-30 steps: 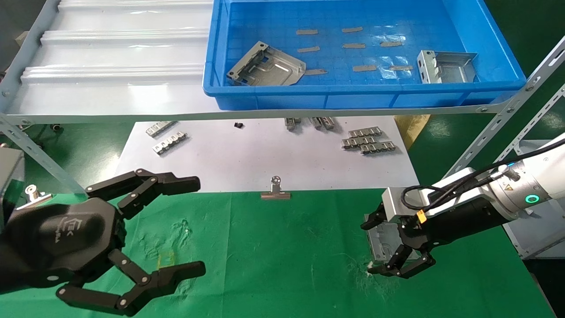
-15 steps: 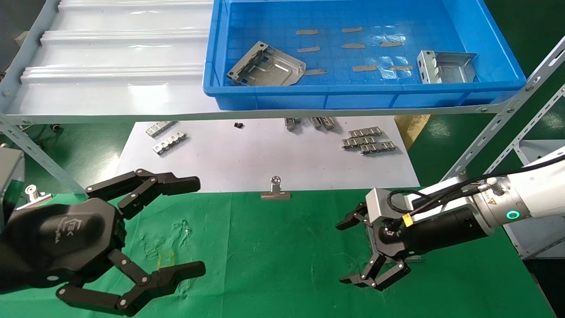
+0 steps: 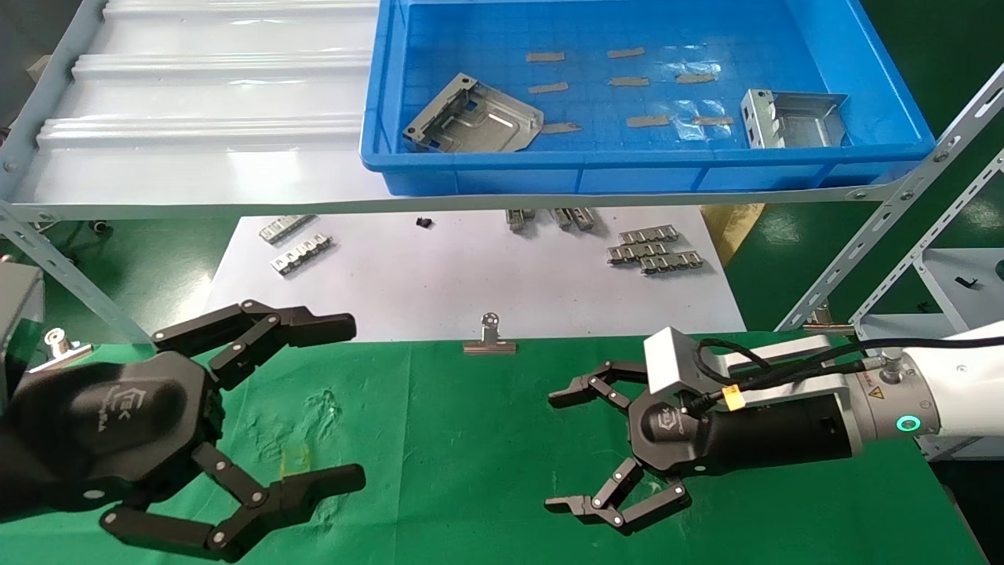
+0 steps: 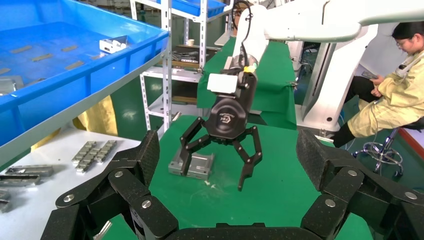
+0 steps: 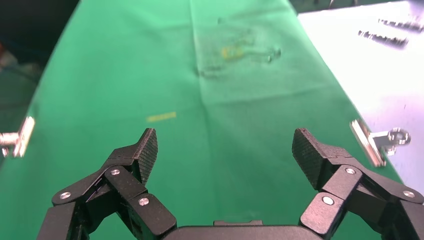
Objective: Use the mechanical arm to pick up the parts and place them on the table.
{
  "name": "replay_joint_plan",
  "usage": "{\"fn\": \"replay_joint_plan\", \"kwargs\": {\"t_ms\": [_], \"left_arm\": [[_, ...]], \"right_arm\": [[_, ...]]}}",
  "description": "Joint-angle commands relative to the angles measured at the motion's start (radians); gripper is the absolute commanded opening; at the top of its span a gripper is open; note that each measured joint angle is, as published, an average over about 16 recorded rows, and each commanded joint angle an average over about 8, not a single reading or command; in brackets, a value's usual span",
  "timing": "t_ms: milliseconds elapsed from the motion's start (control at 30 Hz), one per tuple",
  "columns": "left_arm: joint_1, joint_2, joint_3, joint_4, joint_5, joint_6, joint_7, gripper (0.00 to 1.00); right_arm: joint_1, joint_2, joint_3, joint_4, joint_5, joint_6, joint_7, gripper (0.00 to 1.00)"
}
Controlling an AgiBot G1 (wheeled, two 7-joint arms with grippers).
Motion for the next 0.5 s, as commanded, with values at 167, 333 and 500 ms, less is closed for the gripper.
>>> {"fn": "replay_joint_plan", "kwargs": {"t_ms": [167,333,500], "left_arm": [[0.0,0.0,0.0,0.0,0.0,0.0,0.0,1.0],[0.0,0.0,0.0,0.0,0.0,0.0,0.0,1.0],[0.0,0.0,0.0,0.0,0.0,0.0,0.0,1.0]], "right_arm": [[-0.083,0.047,0.115,0.116,0.035,0.011,0.059,1.0],[-0.153,0.087,0.212,0.213,0.065,0.02,0.108,1.0],[-0.222,0.127,0.309,0.309,0.094,0.03,0.158,1.0]]}}
